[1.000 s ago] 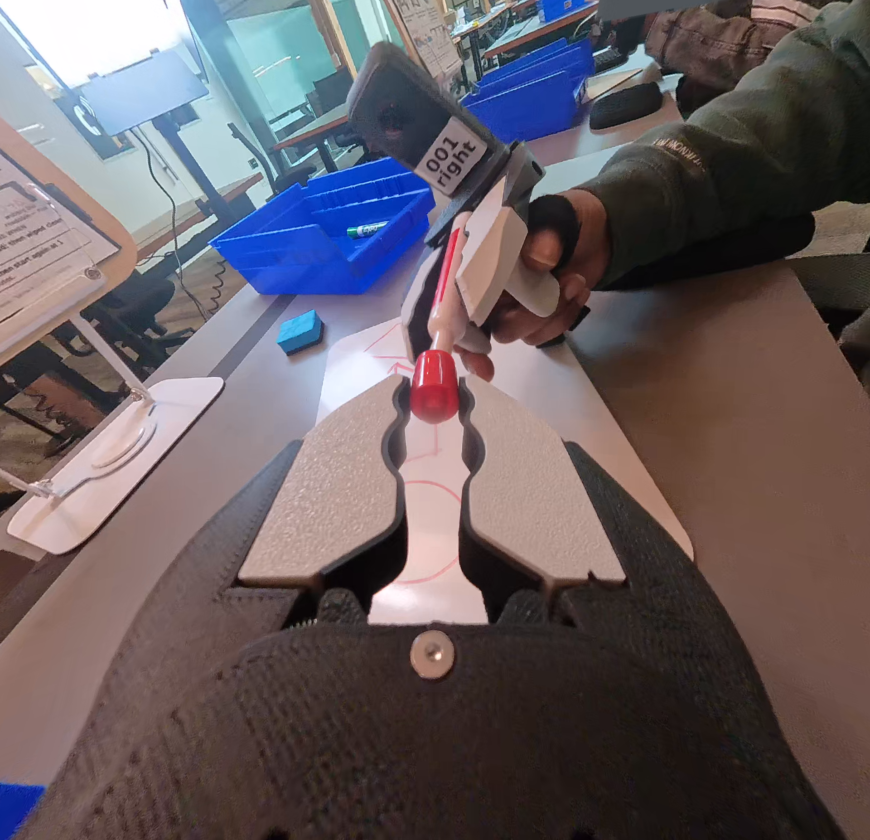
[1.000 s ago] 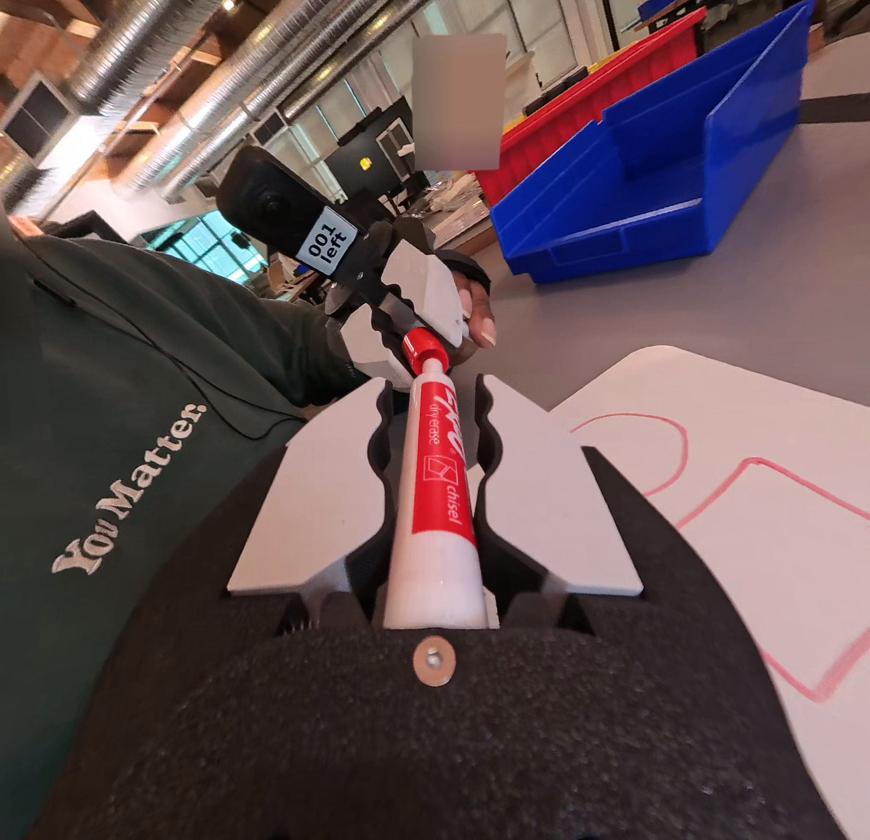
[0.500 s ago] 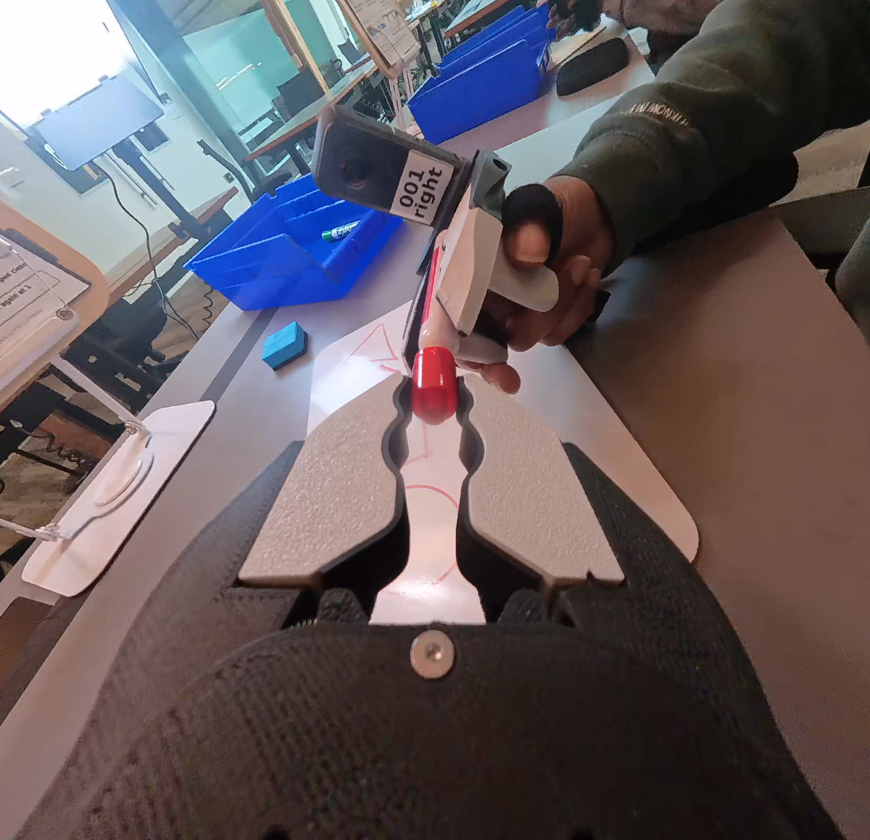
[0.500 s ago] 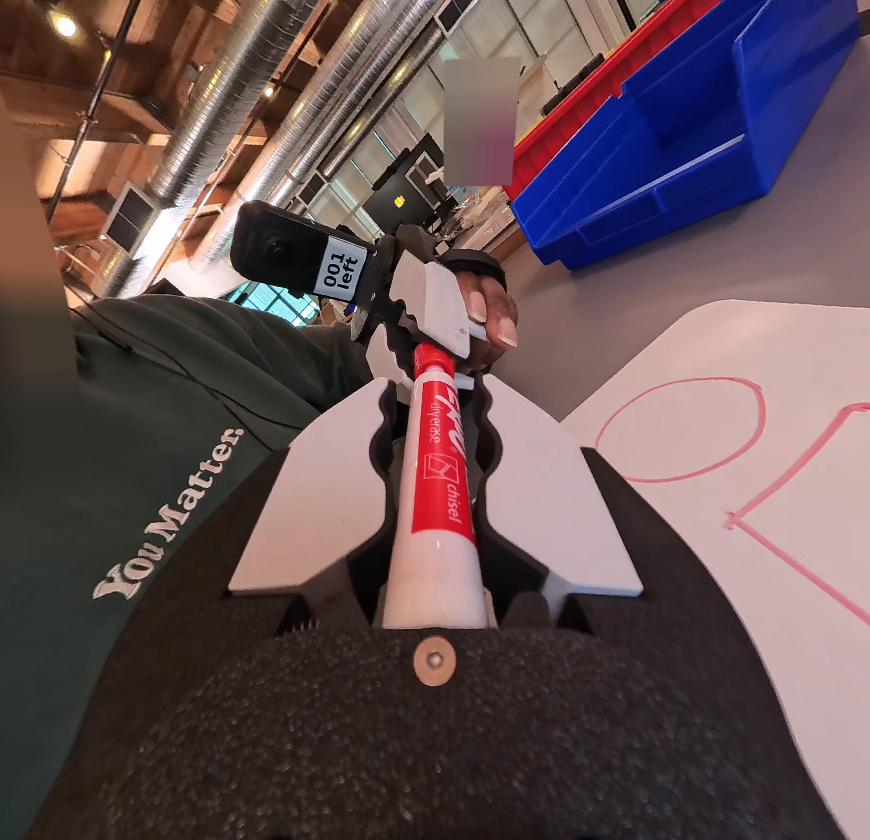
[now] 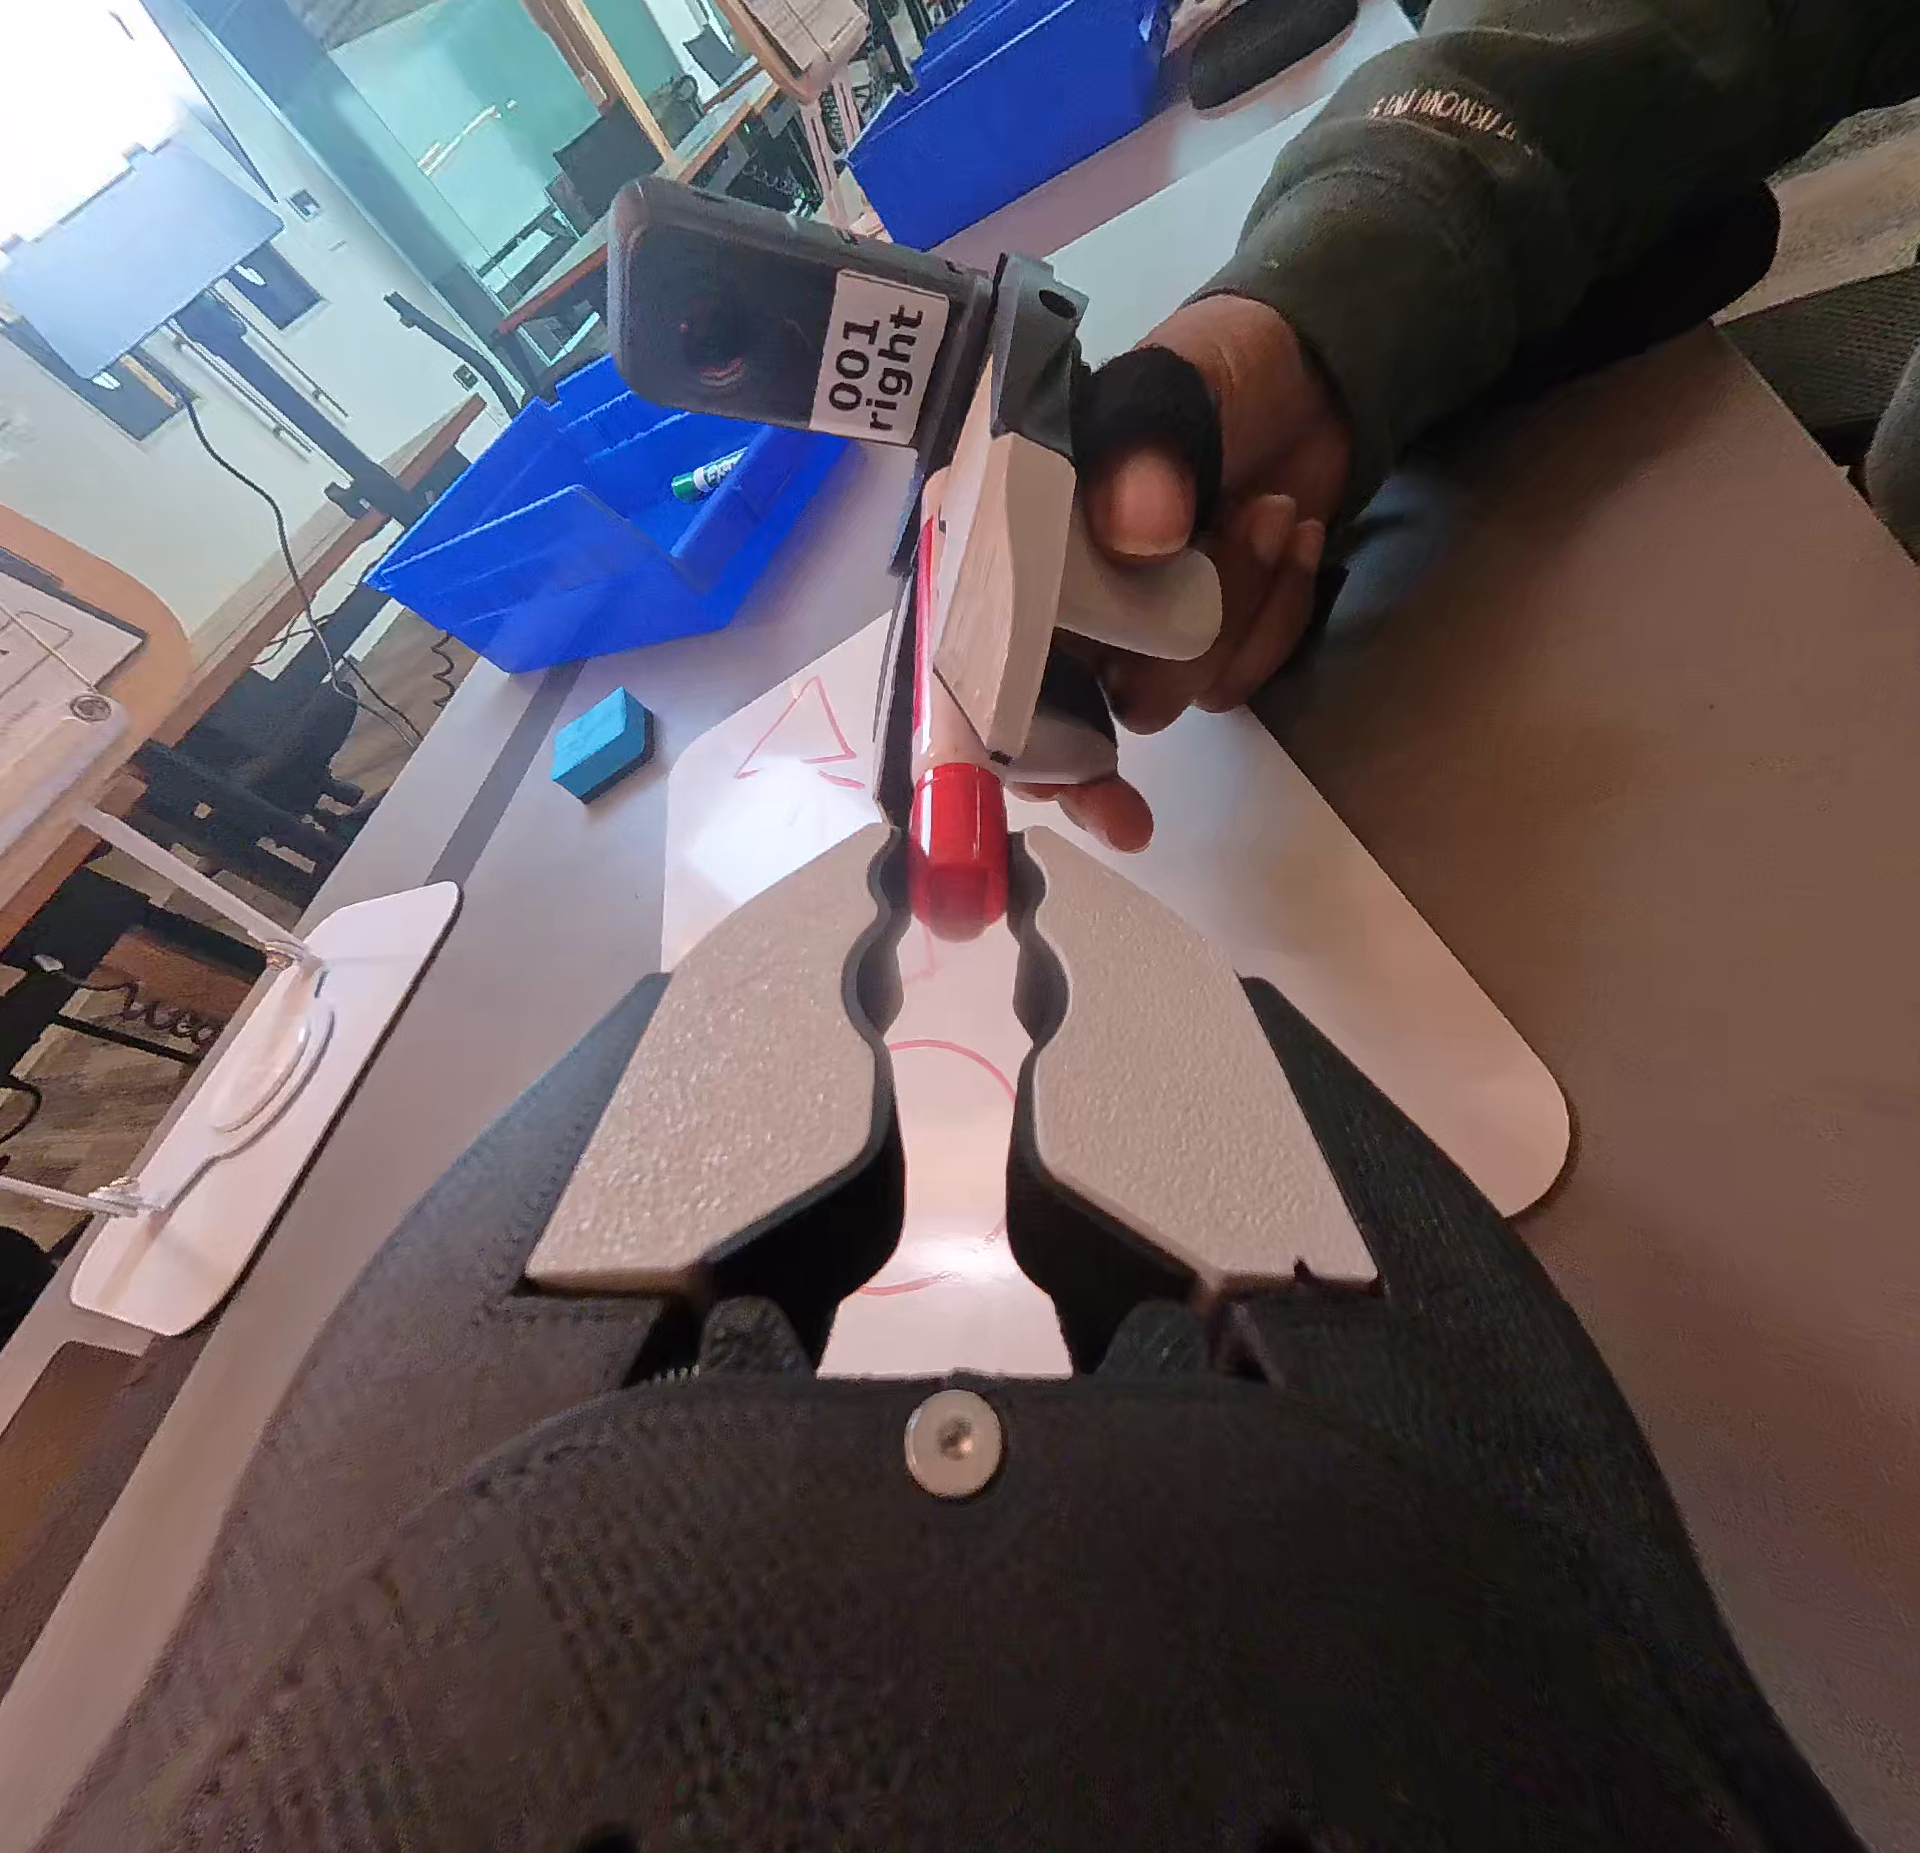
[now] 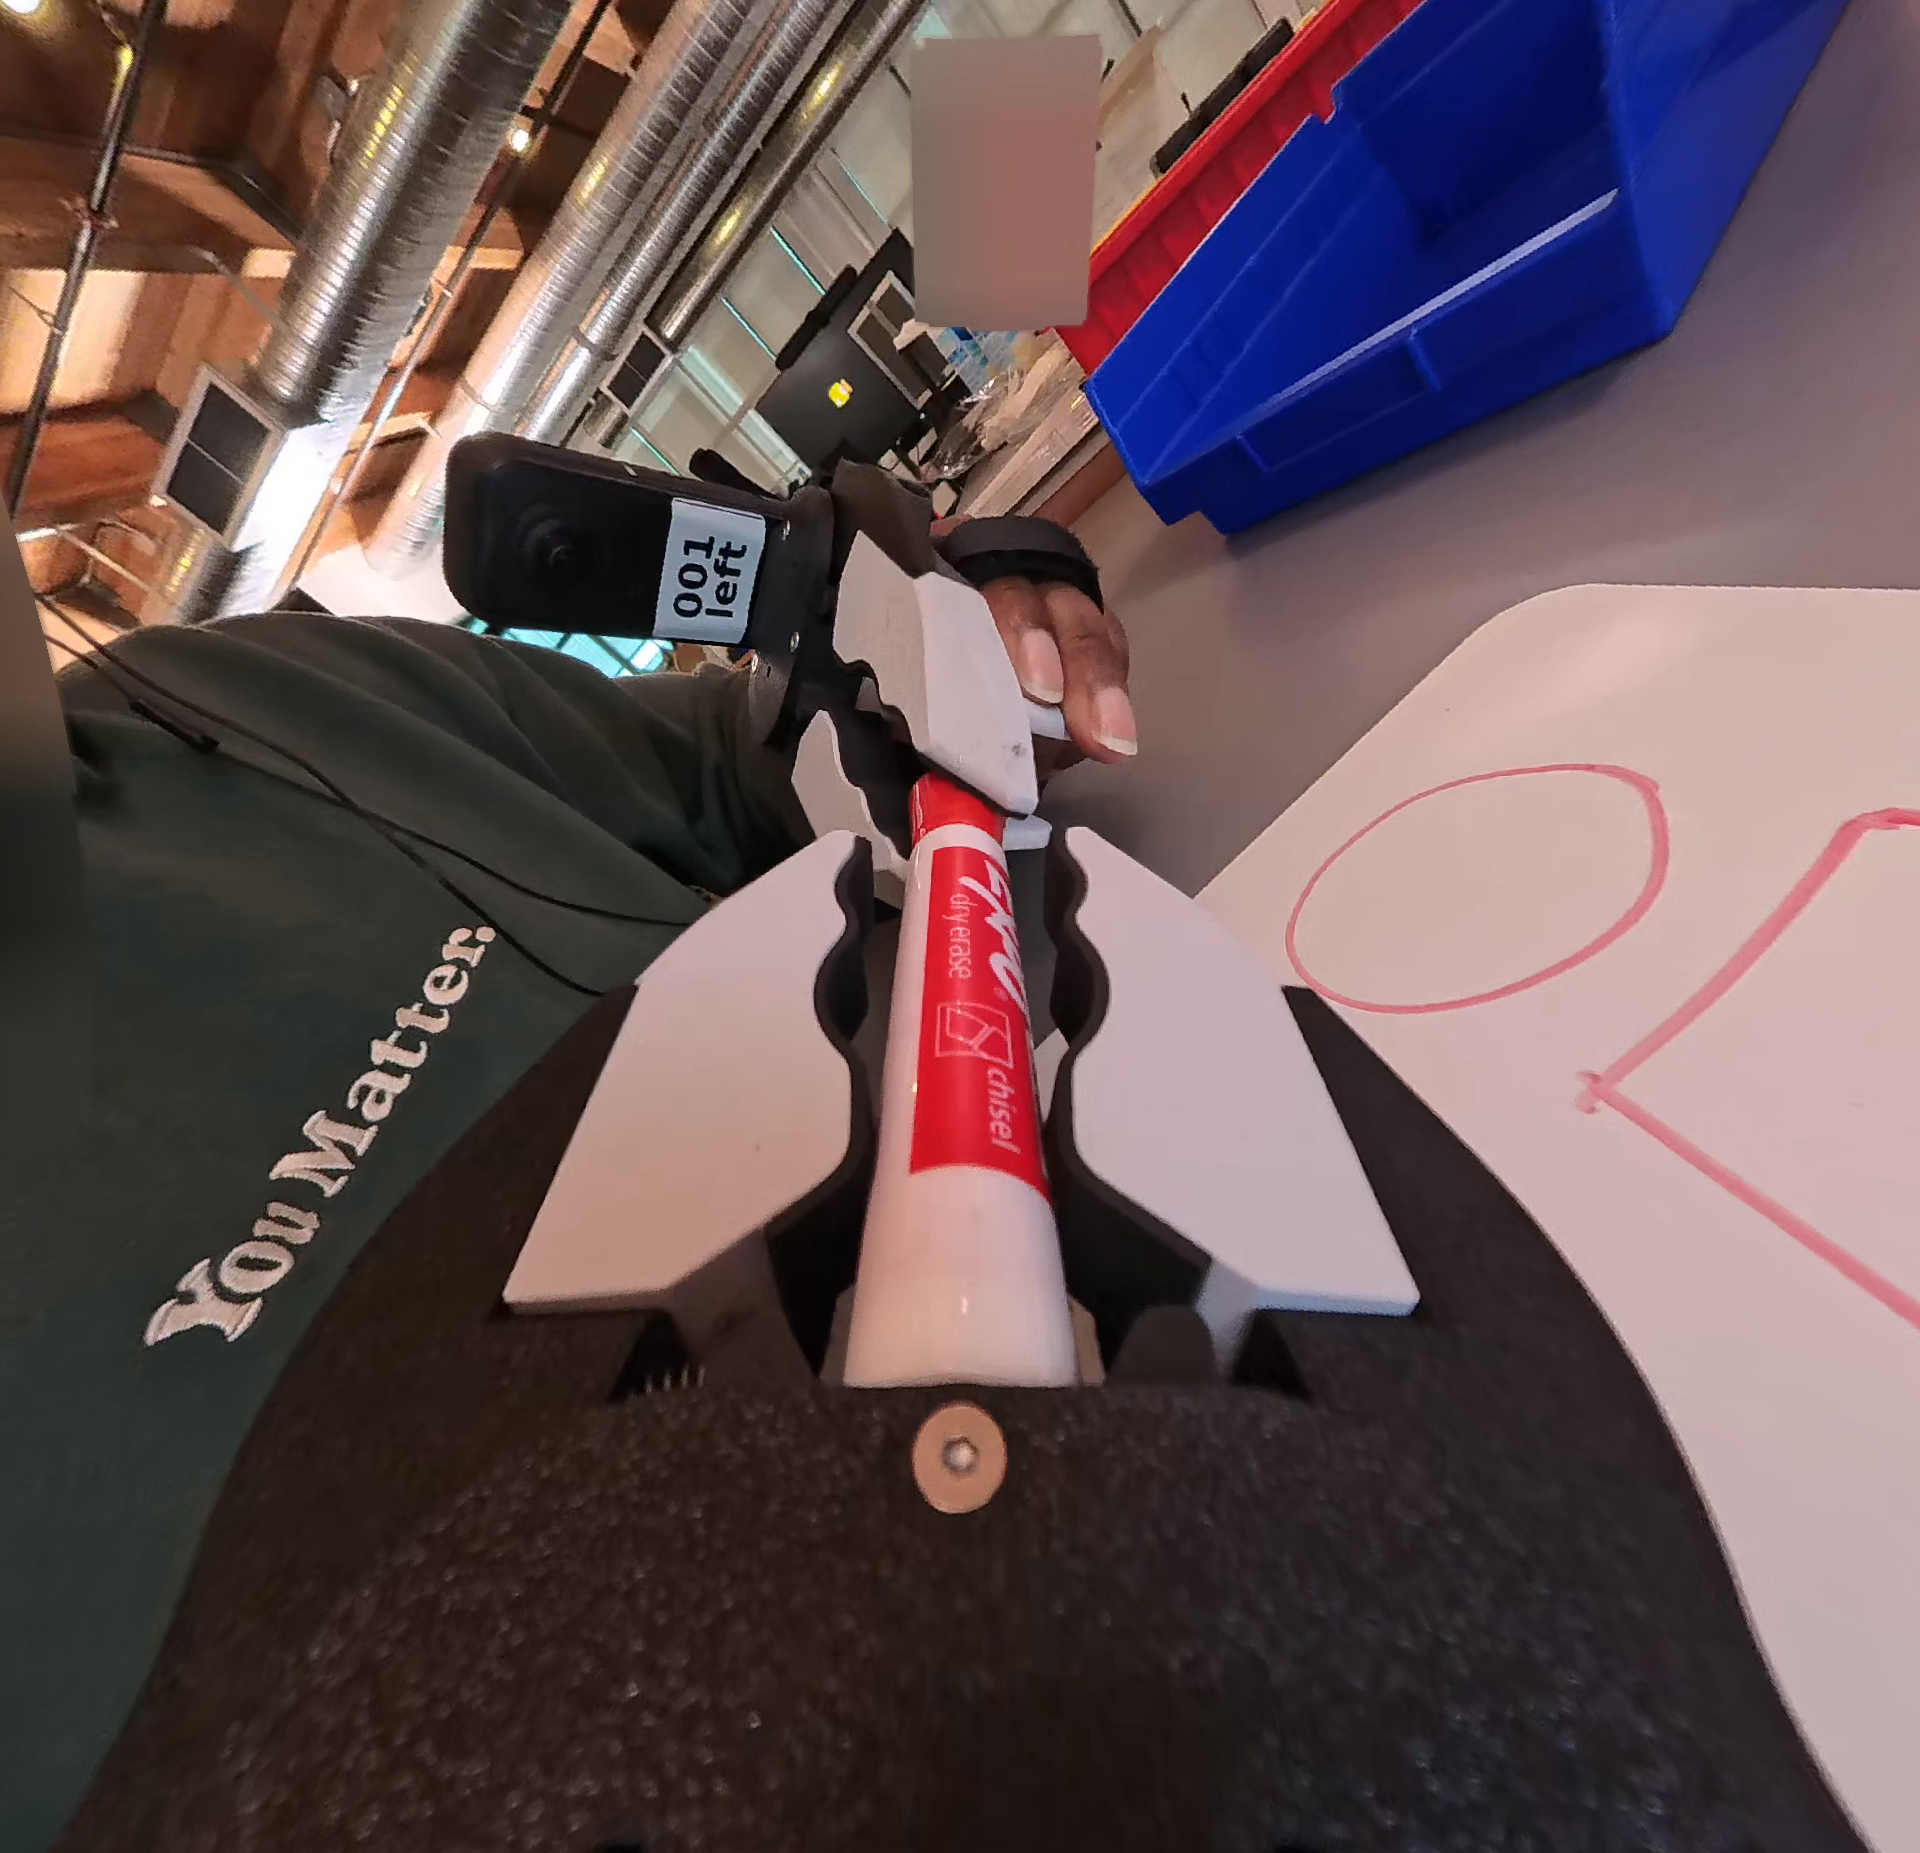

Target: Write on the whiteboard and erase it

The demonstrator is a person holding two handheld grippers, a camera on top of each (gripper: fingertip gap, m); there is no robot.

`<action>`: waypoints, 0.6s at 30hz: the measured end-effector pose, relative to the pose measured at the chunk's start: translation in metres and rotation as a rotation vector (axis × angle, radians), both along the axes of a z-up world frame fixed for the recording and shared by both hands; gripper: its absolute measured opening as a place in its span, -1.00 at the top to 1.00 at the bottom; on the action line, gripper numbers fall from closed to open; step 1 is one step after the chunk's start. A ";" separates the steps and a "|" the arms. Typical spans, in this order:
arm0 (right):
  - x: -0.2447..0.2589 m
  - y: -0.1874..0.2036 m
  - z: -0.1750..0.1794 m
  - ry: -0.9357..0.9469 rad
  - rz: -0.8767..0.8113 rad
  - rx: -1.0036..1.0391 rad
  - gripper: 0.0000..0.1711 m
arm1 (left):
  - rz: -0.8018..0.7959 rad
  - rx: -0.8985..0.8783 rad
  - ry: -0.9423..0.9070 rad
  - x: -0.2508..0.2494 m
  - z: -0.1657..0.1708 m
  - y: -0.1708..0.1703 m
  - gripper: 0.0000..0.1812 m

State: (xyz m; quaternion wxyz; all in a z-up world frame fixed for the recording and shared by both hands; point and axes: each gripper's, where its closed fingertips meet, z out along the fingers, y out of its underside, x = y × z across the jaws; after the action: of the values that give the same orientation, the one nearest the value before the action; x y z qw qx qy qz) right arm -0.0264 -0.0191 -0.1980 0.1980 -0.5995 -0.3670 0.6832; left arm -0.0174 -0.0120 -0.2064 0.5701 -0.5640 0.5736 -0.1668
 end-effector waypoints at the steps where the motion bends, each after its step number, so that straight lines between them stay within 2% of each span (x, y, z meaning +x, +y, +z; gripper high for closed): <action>1: 0.000 0.001 0.000 -0.001 0.007 -0.006 0.61 | -0.003 -0.015 -0.002 0.000 -0.001 0.000 0.80; 3: 0.000 0.004 0.007 0.006 0.016 0.037 0.61 | -0.009 -0.058 -0.038 0.000 0.003 0.002 0.79; 5: 0.001 0.005 0.015 0.000 0.029 0.159 0.49 | -0.031 -0.106 -0.073 -0.001 0.011 0.002 0.79; 8: 0.013 0.019 0.019 -0.067 -0.044 0.454 0.44 | -0.041 -0.182 -0.100 -0.013 0.011 0.002 0.79; 10: 0.019 0.024 0.008 -0.179 -0.056 0.656 0.45 | -0.045 -0.232 -0.095 -0.019 0.004 0.002 0.79; 12: 0.021 0.021 -0.011 -0.300 -0.024 0.822 0.48 | -0.058 -0.277 -0.094 -0.020 -0.001 0.000 0.79; 14: 0.019 0.016 -0.026 -0.377 0.011 0.933 0.61 | -0.078 -0.307 -0.088 -0.016 -0.006 -0.003 0.79; 16: 0.017 0.011 -0.035 -0.404 0.031 1.007 0.74 | -0.092 -0.321 -0.064 -0.012 -0.011 -0.006 0.79; 18: 0.016 0.007 -0.042 -0.433 0.062 1.038 0.77 | -0.098 -0.332 -0.059 -0.009 -0.014 -0.009 0.79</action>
State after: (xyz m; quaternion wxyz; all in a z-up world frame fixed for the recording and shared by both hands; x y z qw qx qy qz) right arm -0.0102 -0.0120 -0.2402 0.3670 -0.5389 -0.7048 0.2797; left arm -0.0266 -0.0212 -0.2204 0.4770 -0.6166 0.5480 -0.3033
